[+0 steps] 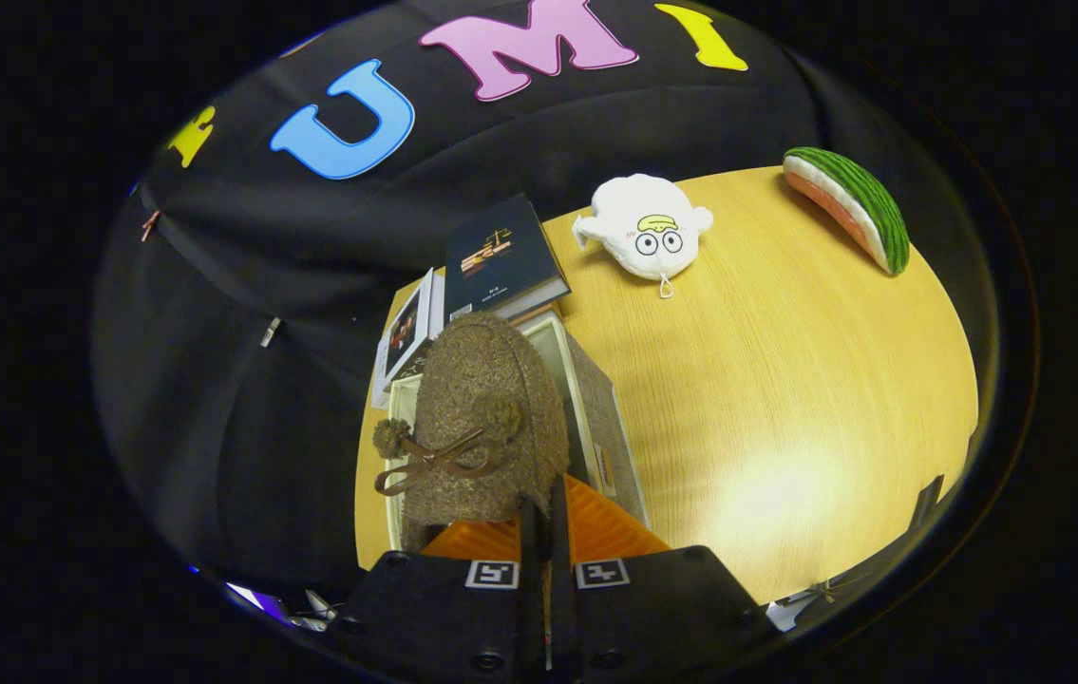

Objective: Open the storage box then place both shoes into the box .Put the left shoe in first, then the right shoe, with the right side of both shoes facing outward in a uniform manner.

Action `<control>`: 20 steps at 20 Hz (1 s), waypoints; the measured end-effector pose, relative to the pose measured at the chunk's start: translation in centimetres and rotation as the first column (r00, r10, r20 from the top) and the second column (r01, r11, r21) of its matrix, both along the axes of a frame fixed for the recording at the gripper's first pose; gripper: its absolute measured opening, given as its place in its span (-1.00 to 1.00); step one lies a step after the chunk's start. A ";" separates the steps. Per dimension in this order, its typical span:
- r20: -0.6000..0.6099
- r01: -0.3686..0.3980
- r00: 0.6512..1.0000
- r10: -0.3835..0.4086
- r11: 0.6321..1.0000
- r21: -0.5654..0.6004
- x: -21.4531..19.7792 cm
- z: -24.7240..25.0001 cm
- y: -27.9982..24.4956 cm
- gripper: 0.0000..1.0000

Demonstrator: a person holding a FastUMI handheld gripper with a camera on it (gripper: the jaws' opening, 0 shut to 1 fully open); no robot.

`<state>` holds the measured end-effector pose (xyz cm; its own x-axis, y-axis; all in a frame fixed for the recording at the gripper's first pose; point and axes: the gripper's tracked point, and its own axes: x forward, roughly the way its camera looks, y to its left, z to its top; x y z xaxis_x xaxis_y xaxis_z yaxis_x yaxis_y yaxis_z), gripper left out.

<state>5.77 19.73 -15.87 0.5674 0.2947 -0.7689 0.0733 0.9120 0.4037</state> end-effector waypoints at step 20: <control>0.570 0.104 0.821 0.027 0.975 -0.196 2.7 15.8 -6.9 0.96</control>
<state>8.47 12.84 -0.04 0.9280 0.1330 -0.3480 -0.0710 0.9801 0.1852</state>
